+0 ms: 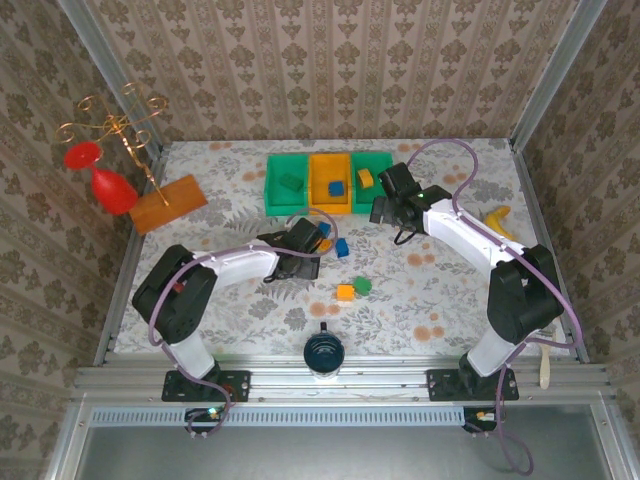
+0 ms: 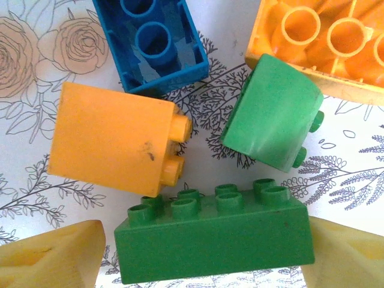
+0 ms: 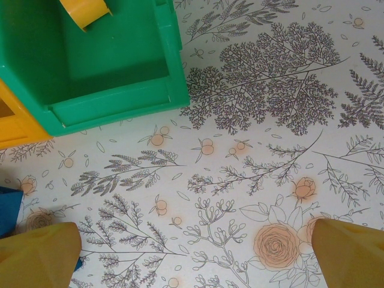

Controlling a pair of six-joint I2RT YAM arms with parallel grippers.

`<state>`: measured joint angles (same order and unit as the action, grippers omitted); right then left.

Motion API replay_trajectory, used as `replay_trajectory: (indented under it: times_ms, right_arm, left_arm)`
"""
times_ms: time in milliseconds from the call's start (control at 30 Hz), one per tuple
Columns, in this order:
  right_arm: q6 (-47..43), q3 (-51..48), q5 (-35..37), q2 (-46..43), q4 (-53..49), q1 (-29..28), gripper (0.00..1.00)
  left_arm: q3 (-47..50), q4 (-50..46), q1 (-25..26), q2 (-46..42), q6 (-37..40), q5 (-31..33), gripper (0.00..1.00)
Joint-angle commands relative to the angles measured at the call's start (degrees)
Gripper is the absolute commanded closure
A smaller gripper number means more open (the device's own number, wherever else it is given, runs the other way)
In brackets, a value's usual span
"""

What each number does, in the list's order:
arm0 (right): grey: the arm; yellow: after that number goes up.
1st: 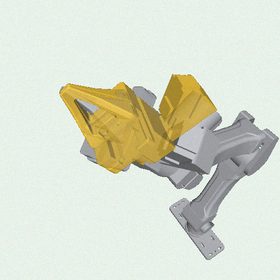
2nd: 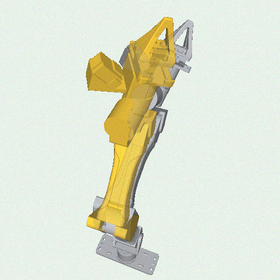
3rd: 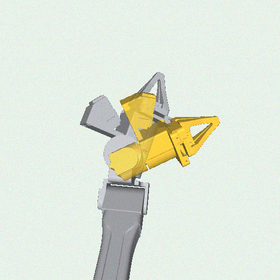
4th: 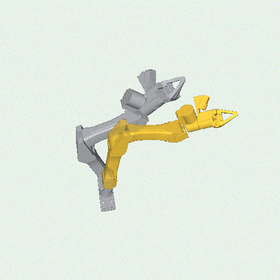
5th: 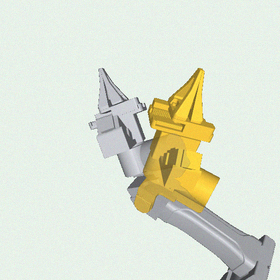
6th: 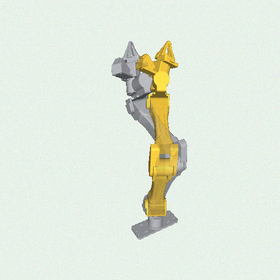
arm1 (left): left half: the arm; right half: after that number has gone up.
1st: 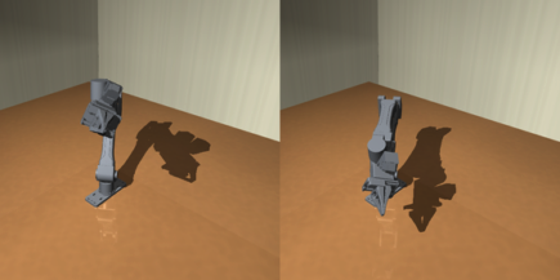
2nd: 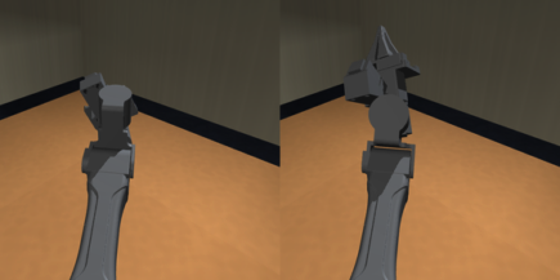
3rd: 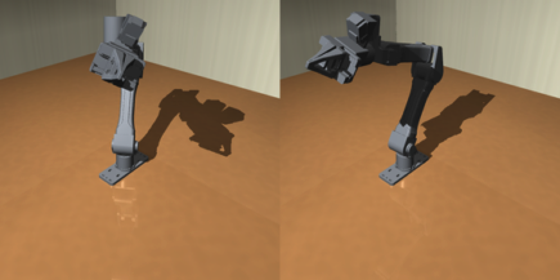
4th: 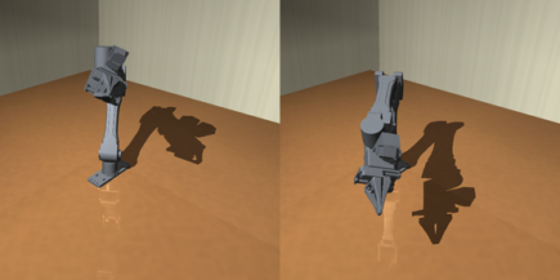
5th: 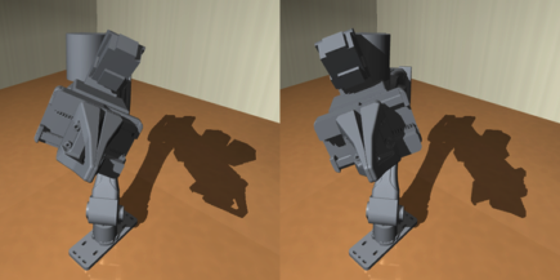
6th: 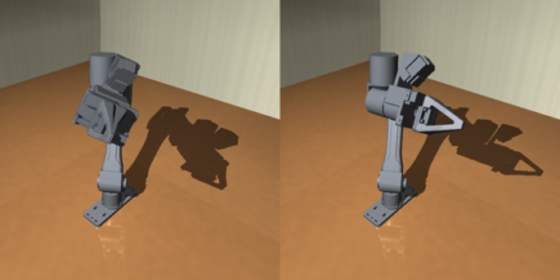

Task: Sort the legos into containers by color
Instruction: Pick up the lego from the center of the table.

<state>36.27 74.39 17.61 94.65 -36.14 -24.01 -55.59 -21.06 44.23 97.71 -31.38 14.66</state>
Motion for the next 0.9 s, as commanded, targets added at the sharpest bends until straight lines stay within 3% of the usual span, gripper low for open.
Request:
replay_trajectory:
  times_ms: [0, 867]
  right_arm:
    - [1.33, -0.31, 0.18, 0.73, 0.28, 0.10, 0.00]
    - [1.61, -0.74, -2.46, 1.94, 1.96, 0.10, 0.00]
  left_arm:
    - [0.18, -1.10, 0.29, -1.26, -0.97, 1.01, 0.18]
    - [-4.12, 1.04, -0.90, 5.12, 0.88, -0.39, 0.16]
